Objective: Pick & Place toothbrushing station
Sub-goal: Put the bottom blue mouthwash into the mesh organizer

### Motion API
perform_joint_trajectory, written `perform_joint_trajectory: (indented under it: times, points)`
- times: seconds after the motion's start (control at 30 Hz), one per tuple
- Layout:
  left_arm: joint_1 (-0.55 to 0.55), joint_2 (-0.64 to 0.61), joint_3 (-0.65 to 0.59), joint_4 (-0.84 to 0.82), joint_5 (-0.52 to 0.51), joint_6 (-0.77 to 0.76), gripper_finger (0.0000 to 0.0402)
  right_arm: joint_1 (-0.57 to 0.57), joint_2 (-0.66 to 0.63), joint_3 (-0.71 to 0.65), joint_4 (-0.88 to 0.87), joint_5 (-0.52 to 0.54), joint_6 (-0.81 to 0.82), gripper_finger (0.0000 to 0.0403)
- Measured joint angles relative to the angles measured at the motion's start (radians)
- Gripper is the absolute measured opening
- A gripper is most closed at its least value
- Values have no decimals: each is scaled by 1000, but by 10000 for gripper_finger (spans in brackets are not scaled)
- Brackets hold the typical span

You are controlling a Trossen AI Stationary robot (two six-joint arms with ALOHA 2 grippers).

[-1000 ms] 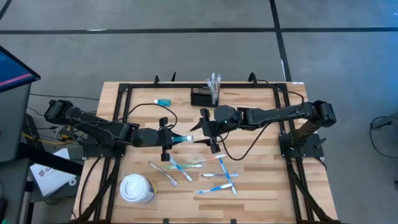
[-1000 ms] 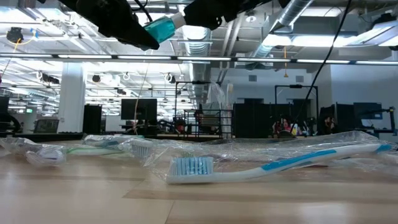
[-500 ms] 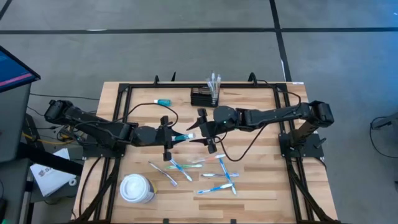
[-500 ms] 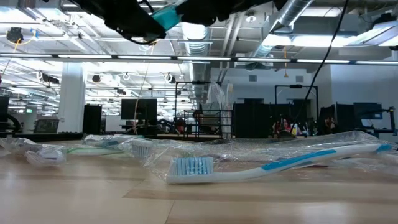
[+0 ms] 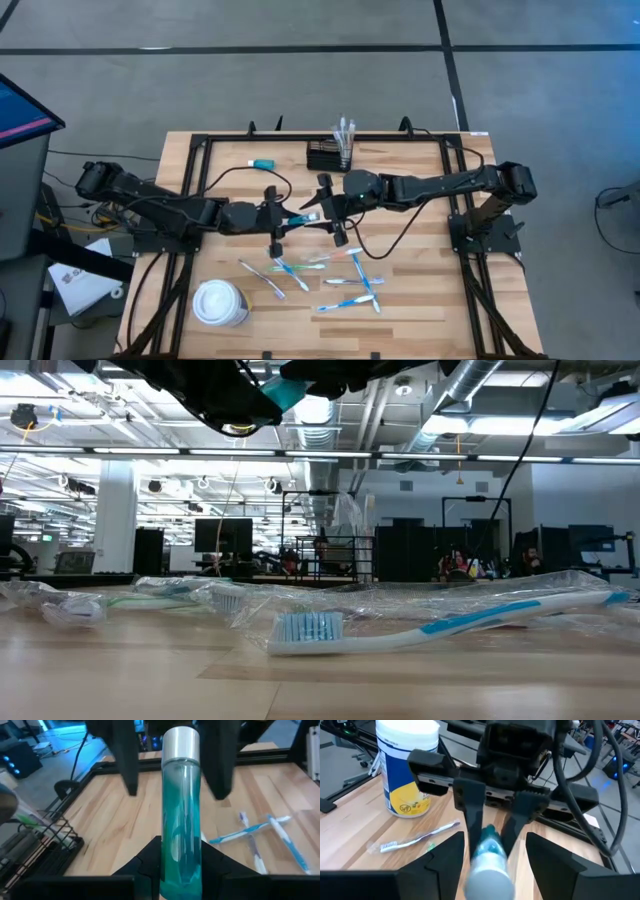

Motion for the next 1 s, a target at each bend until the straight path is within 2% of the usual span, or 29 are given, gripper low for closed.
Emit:
perform_joint_trajectory:
  times: [0.3, 1.0]
  points:
    - [35, 0, 0, 47, 104, -3, 70, 0, 0, 0, -17, 0, 0, 200]
    - [35, -1, 0, 64, 104, -3, 71, 1, 0, 0, -18, 0, 0, 169]
